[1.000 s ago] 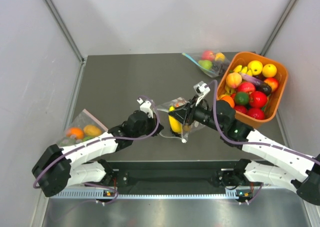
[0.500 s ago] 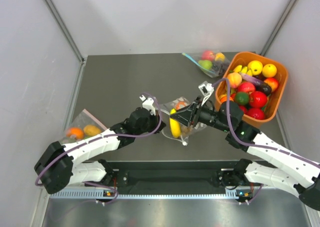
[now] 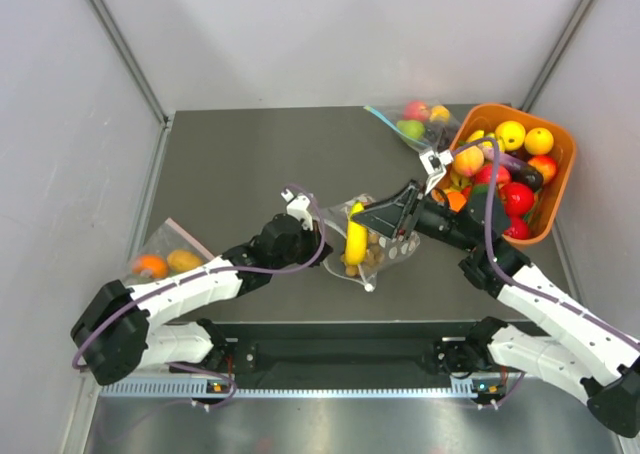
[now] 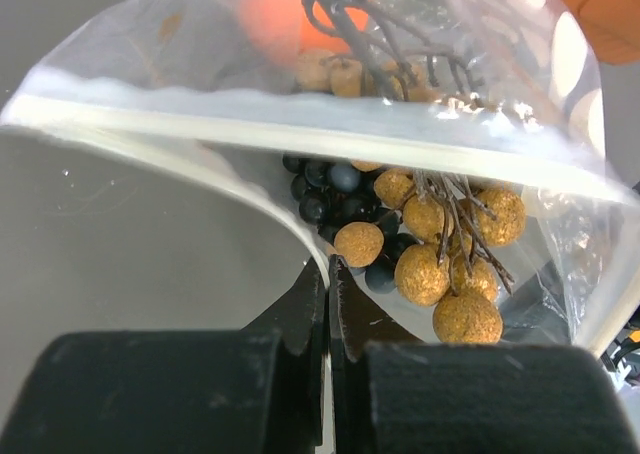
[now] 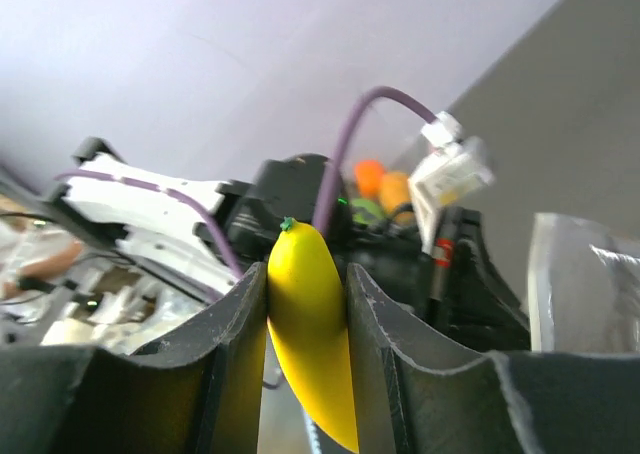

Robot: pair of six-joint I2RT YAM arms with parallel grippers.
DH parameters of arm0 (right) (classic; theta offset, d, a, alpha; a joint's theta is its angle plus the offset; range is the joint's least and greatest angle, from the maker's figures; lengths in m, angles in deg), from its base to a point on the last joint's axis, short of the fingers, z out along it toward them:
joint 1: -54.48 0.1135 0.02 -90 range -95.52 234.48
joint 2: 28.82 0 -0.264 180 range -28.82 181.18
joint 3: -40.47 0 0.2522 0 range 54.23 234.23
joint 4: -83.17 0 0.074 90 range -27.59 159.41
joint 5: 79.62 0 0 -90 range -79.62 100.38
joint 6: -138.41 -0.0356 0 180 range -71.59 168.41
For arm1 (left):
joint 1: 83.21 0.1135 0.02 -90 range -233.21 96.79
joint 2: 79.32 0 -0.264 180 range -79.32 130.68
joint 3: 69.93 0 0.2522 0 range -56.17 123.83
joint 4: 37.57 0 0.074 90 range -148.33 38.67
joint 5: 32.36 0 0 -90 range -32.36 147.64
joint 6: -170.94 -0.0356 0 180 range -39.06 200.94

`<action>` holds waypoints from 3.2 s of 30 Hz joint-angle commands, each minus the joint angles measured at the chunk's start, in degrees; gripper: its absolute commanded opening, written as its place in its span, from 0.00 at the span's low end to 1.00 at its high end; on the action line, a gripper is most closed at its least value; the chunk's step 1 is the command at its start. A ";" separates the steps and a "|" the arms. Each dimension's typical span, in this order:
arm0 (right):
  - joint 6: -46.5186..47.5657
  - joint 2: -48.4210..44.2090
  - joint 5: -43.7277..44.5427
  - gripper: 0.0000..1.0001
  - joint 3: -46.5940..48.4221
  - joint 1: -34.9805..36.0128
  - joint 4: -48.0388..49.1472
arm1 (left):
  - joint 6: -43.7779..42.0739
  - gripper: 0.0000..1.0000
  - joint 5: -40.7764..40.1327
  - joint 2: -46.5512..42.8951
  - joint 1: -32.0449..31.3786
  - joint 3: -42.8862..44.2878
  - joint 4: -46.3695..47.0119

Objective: Open the zip-top bag and remove the fake food

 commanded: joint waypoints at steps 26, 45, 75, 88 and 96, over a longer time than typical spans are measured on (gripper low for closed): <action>35.71 -0.28 25.75 0.20 20.89 -24.73 -26.96 | -2.47 0.00 -1.16 -2.00 -0.15 2.11 -0.47; 43.37 25.72 25.23 0.23 27.04 -47.94 -12.39 | -2.55 0.00 -0.54 -2.70 -0.24 1.32 -0.74; 37.14 6.76 11.71 0.84 26.16 -33.48 -23.00 | -3.43 0.00 2.53 -3.32 -0.59 3.86 0.14; 28.87 2.18 -1.32 0.81 18.43 -4.81 -24.94 | -3.26 0.00 3.41 -3.85 -1.03 7.02 1.19; 27.29 4.29 2.29 0.77 15.44 12.78 -25.73 | -3.43 0.00 3.85 -3.32 -1.12 9.40 1.28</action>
